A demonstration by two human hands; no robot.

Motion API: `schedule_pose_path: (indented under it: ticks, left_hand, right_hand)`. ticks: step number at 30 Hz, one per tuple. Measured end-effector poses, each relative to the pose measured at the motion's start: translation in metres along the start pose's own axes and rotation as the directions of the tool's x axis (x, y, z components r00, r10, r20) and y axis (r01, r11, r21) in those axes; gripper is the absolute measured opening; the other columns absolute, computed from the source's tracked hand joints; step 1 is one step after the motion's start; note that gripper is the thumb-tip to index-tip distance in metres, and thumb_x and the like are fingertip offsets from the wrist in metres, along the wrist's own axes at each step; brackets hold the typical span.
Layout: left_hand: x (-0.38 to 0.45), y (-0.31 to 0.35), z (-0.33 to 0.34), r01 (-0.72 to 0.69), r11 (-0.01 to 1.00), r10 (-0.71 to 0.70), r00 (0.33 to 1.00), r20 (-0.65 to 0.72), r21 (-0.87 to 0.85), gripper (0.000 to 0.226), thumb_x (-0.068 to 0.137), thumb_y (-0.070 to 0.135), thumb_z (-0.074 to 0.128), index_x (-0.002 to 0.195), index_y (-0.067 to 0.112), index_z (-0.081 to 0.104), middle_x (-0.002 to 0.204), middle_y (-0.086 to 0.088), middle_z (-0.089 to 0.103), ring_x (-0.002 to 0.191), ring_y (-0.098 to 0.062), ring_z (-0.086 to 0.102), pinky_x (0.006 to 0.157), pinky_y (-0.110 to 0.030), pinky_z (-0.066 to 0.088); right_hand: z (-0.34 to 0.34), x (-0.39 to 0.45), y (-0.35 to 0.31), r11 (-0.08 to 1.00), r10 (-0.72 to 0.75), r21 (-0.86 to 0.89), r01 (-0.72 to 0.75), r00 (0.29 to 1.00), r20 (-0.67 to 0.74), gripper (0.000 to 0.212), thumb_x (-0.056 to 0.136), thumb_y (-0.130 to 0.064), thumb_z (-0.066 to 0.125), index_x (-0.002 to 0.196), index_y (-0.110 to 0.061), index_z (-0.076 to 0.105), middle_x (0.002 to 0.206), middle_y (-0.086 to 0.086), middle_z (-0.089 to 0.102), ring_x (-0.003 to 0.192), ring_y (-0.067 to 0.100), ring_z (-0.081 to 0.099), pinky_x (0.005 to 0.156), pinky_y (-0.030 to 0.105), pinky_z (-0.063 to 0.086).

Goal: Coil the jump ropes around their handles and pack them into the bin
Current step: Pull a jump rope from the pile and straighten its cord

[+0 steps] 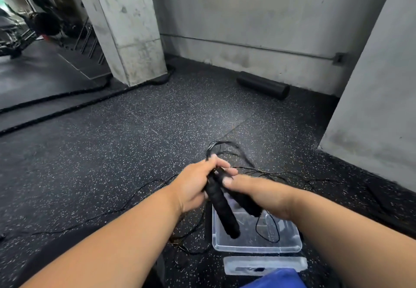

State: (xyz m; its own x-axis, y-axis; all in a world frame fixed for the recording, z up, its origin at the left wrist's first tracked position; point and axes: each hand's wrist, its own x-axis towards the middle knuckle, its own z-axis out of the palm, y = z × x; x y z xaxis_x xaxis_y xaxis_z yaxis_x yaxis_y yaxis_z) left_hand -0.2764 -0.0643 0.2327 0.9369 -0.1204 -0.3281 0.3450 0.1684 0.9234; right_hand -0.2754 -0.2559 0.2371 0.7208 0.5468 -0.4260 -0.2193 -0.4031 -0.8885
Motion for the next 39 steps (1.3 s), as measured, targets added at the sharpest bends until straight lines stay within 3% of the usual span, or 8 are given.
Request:
schedule_pose_path:
  ticks: [2,6,9,19,22,26,32,39]
  left_hand:
    - [-0.001,0.006,0.000,0.030,0.992,-0.032,0.999,-0.012,-0.120,0.050,0.112,0.043,0.039,0.104,0.005,0.070,0.119,-0.026,0.074,0.106,-0.037,0.073,0.097,-0.049,0.058]
    - [-0.003,0.009,0.004,0.063,0.963,-0.067,0.998,-0.010,-0.262,0.062,0.112,0.049,0.032,0.105,0.002,0.071,0.113,-0.024,0.076,0.099,-0.036,0.076,0.098,-0.050,0.057]
    - [-0.003,0.009,0.004,0.063,0.944,-0.069,0.998,-0.006,-0.324,0.067,0.112,0.052,0.028,0.108,0.001,0.071,0.114,-0.023,0.076,0.098,-0.036,0.076,0.097,-0.050,0.056]
    - [-0.008,0.015,-0.005,0.097,0.936,-0.075,0.994,0.076,-0.338,0.083,0.110,0.060,0.023,0.104,0.002,0.081,0.121,-0.024,0.074,0.103,-0.037,0.076,0.094,-0.049,0.055]
    - [-0.010,0.015,-0.007,0.099,0.934,-0.072,0.993,0.090,-0.344,0.081,0.110,0.059,0.021,0.113,-0.001,0.077,0.126,-0.026,0.072,0.107,-0.038,0.075,0.096,-0.050,0.054]
    - [-0.009,0.017,-0.011,0.080,0.915,-0.052,0.995,0.081,-0.394,0.077,0.112,0.054,0.021,0.121,-0.004,0.071,0.127,-0.028,0.071,0.109,-0.040,0.074,0.101,-0.051,0.051]
    - [-0.007,0.017,-0.009,0.057,0.922,-0.042,0.998,0.048,-0.382,0.075,0.112,0.054,0.021,0.122,-0.001,0.071,0.125,-0.025,0.073,0.104,-0.036,0.076,0.099,-0.048,0.052]
    - [-0.007,0.016,-0.007,0.040,0.927,-0.035,0.999,0.020,-0.374,0.074,0.112,0.054,0.021,0.122,-0.001,0.071,0.125,-0.025,0.072,0.106,-0.035,0.075,0.108,-0.051,0.049]
  right_hand:
    - [0.009,-0.001,0.008,1.000,0.029,-0.010,-0.029,0.999,0.015,0.035,0.098,-0.049,0.063,0.115,-0.020,0.070,0.101,0.006,0.074,0.084,0.016,0.061,0.074,0.031,0.047]
    - [0.015,-0.003,0.010,0.995,0.024,0.096,-0.020,0.999,-0.036,0.022,0.101,-0.033,0.063,0.105,-0.013,0.071,0.083,0.001,0.072,0.077,0.018,0.064,0.073,0.031,0.051]
    - [0.017,-0.005,0.007,0.978,0.030,0.205,-0.034,0.999,0.024,0.025,0.102,-0.033,0.062,0.107,-0.010,0.070,0.092,0.008,0.076,0.084,0.025,0.069,0.080,0.039,0.056]
    - [0.017,-0.009,0.005,0.935,0.031,0.340,-0.101,0.978,0.206,0.034,0.097,-0.033,0.063,0.116,-0.006,0.071,0.117,0.024,0.071,0.095,0.037,0.068,0.081,0.045,0.058]
    - [0.019,-0.009,0.004,0.922,0.032,0.370,-0.117,0.973,0.227,0.052,0.087,-0.038,0.072,0.124,0.000,0.068,0.123,0.026,0.068,0.098,0.039,0.068,0.082,0.045,0.059]
    - [0.022,-0.006,0.007,0.914,0.014,0.391,-0.108,0.972,0.235,0.072,0.083,-0.040,0.074,0.136,0.007,0.058,0.135,0.033,0.061,0.124,0.053,0.057,0.104,0.062,0.048]
    - [0.028,-0.003,0.006,0.880,-0.034,0.460,-0.116,0.952,0.306,0.049,0.097,-0.043,0.057,0.128,-0.006,0.068,0.130,0.030,0.065,0.111,0.040,0.069,0.092,0.048,0.056]
    - [0.028,-0.002,0.005,0.859,-0.024,0.486,-0.159,0.937,0.347,0.070,0.092,-0.044,0.057,0.145,0.001,0.051,0.135,0.030,0.062,0.114,0.040,0.067,0.093,0.047,0.056]
